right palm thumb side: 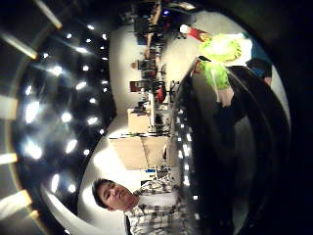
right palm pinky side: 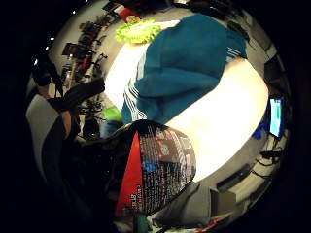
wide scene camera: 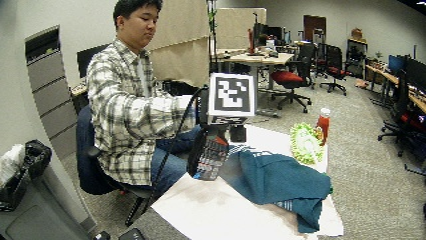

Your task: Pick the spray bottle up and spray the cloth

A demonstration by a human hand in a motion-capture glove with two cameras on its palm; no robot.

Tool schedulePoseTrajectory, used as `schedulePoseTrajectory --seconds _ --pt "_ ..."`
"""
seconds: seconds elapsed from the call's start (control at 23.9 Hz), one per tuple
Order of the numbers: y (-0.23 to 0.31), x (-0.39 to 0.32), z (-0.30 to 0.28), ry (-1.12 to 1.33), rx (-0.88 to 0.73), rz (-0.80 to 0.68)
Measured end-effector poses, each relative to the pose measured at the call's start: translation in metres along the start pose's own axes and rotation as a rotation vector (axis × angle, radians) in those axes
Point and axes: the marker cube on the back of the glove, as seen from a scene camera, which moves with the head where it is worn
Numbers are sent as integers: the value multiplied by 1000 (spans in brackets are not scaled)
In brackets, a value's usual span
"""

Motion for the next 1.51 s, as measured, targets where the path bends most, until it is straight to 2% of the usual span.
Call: schedulePoseTrajectory --seconds 0.29,0.5,0.79,1.51 --pt "12 -32 -4 -196 100 -219" --pt "16 -52 16 -240 58 -310" --pt "3 -65 57 -257 -12 -372" --pt "-89 -56 130 -332 26 -414"
